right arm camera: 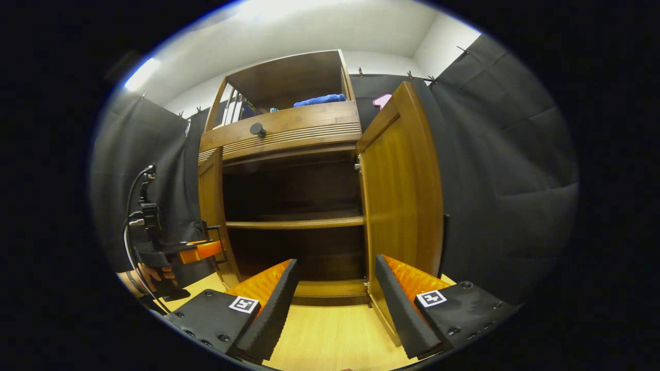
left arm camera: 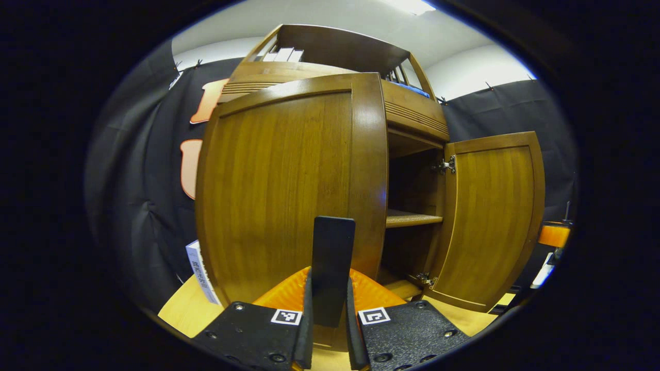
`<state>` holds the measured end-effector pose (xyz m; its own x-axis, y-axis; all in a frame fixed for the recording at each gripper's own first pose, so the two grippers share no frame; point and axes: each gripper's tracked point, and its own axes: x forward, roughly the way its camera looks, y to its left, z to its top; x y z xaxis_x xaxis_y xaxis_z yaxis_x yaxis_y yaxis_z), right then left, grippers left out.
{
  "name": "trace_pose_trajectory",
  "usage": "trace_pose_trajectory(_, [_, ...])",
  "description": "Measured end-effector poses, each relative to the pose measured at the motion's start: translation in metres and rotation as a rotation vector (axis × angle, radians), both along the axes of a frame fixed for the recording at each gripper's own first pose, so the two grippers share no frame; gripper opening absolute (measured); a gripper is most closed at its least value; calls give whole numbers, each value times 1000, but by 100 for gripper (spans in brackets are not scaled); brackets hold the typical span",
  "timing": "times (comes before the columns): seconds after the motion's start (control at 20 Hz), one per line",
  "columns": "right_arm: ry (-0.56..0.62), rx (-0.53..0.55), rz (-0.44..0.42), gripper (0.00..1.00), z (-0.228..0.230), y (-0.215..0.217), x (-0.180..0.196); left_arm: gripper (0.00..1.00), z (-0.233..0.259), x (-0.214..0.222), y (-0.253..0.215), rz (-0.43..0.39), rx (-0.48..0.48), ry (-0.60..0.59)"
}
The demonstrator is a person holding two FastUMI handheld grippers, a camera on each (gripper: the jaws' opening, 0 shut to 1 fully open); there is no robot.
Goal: Open the right door of the double-door shoe cabinet with the right hand, and open the left door with the left hand.
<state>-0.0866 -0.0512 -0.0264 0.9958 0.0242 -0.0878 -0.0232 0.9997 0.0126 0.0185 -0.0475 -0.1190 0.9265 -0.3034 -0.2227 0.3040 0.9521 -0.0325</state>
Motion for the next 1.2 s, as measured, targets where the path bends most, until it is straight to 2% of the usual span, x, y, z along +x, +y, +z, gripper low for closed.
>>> trace_pose_trajectory(0.3, [33, 12, 80, 96, -10, 19, 22, 29, 17, -29, 45, 155, 16, -23])
trace_pose_trajectory(0.4, [30, 12, 93, 96, -10, 24, 27, 27, 21, -34, 65, 184, 45, -31])
trace_pose_trajectory(0.45, [26, 12, 97, 85, -9, 26, 29, 27, 26, -37, 76, 204, 59, -38])
trace_pose_trajectory(0.5, [23, 13, 103, 96, -9, 28, 32, 25, 28, -40, 84, 223, 67, -38])
trace_pose_trajectory(0.55, [19, 17, 110, 96, -9, 30, 33, 20, 29, -42, 91, 245, 67, -40])
trace_pose_trajectory(0.65, [18, 26, 124, 96, -10, 36, 37, 19, 31, -47, 105, 285, 65, -41])
trace_pose_trajectory(0.7, [20, 30, 135, 85, -11, 41, 39, 12, 33, -49, 114, 306, 65, -41])
trace_pose_trajectory(0.75, [20, 33, 145, 96, -11, 44, 41, 13, 35, -50, 124, 328, 64, -44])
trace_pose_trajectory(0.8, [16, 38, 156, 96, -10, 48, 41, 10, 37, -51, 134, 349, 63, -49])
trace_pose_trajectory(0.9, [16, 46, 178, 96, -11, 59, 44, 10, 40, -52, 159, 392, 45, -59])
trace_pose_trajectory(0.95, [20, 49, 188, 96, -12, 62, 45, 11, 42, -52, 169, 401, 30, -60])
trace_pose_trajectory(1.05, [26, 53, 206, 96, -12, 67, 45, 6, 43, -55, 178, 350, 12, -58])
trace_pose_trajectory(1.1, [27, 54, 214, 85, -13, 70, 44, 5, 42, -54, 183, 324, 11, -53])
trace_pose_trajectory(1.2, [30, 55, 224, 85, -13, 72, 42, 7, 42, -51, 201, 286, -10, -34])
